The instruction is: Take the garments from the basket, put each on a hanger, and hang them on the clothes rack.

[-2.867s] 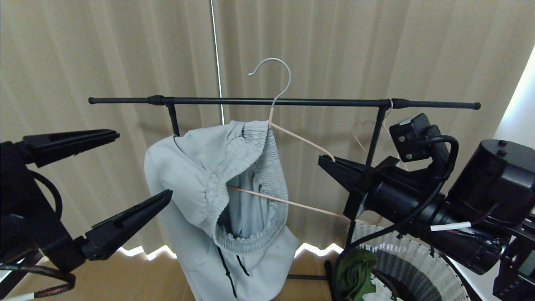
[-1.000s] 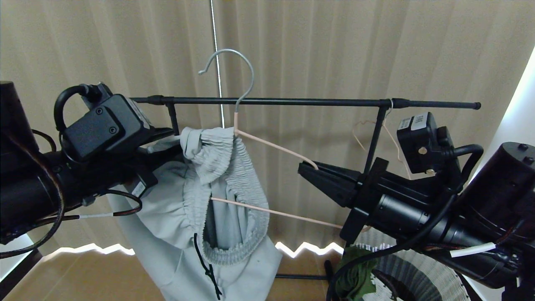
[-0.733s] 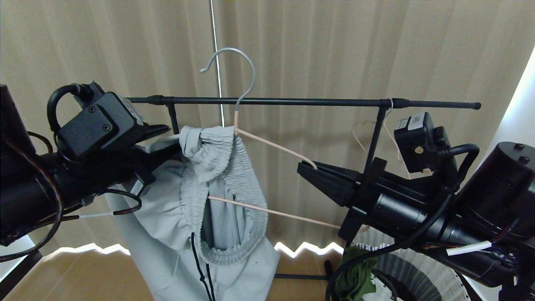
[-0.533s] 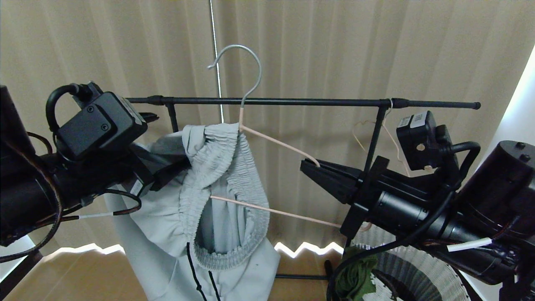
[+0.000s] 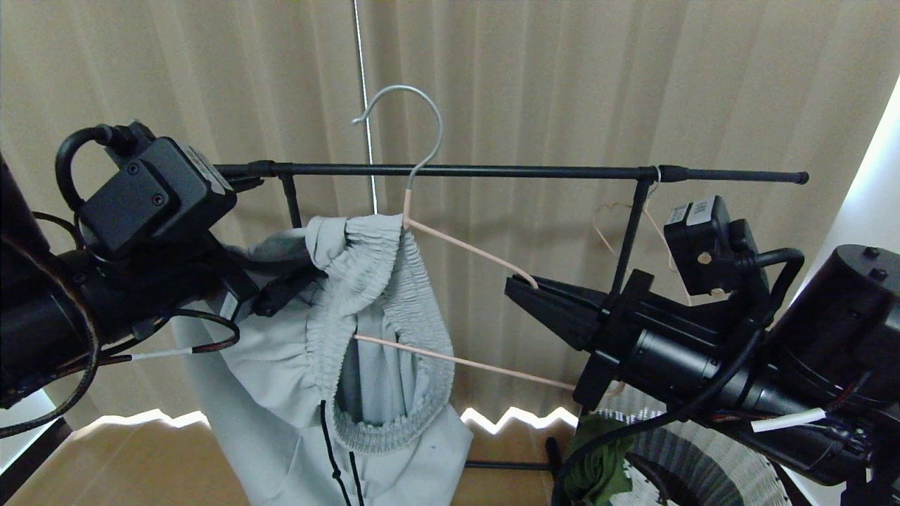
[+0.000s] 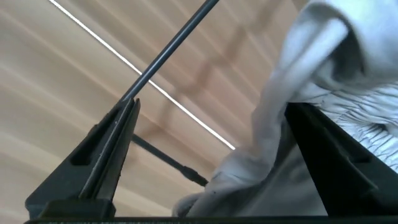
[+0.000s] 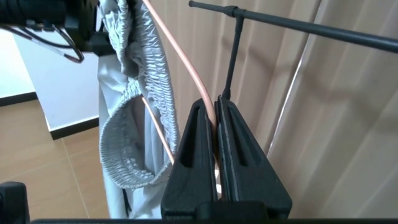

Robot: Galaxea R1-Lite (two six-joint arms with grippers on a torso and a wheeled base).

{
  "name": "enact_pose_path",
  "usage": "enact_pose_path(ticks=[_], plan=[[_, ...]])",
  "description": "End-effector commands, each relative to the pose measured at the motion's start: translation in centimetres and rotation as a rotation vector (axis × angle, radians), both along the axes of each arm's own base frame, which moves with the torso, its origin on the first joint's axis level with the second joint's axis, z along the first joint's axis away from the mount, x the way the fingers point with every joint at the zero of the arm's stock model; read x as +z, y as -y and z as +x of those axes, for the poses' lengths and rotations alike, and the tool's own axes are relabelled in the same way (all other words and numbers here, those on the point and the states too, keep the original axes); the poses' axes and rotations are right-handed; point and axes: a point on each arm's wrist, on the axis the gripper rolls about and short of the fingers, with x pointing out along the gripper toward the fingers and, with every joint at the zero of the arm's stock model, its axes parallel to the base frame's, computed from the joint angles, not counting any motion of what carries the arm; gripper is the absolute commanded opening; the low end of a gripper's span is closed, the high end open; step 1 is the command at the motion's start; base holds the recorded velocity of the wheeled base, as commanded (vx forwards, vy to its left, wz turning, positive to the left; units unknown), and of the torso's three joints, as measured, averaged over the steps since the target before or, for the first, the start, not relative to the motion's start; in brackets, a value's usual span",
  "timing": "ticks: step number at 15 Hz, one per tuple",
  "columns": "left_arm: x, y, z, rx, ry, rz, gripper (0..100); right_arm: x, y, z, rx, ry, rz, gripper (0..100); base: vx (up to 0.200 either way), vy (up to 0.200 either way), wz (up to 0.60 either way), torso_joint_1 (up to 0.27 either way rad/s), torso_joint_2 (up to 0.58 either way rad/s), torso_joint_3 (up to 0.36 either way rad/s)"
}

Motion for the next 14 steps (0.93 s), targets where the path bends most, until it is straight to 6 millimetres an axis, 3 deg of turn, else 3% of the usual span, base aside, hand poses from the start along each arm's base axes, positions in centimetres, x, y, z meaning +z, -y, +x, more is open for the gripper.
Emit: enact_pose_path(ticks=[1, 13, 14], plan=[[0.02, 0.0, -0.04, -0.009, 0.001, 0.0, 0, -0.25, 0.12, -0.21, 0.004, -0.004, -0.004, 0, 0.0, 0.0, 0.0, 0.0, 0.0, 0.0], [-0.52, -0.11, -0.15, -0.003, -0.016, 0.006, 0, -0.14, 0.27, -0.3, 0.001, 0.007, 0.003, 0, 0.0, 0.0, 0.0, 0.0, 0.0, 0.0], [-0.65, -0.12, -0.17, -0.003, -0.02, 0.009, 0, -0.14, 0.27, -0.3, 0.001, 0.007, 0.003, 100, 0.0, 0.0, 0.0, 0.0, 0.0, 0.0]])
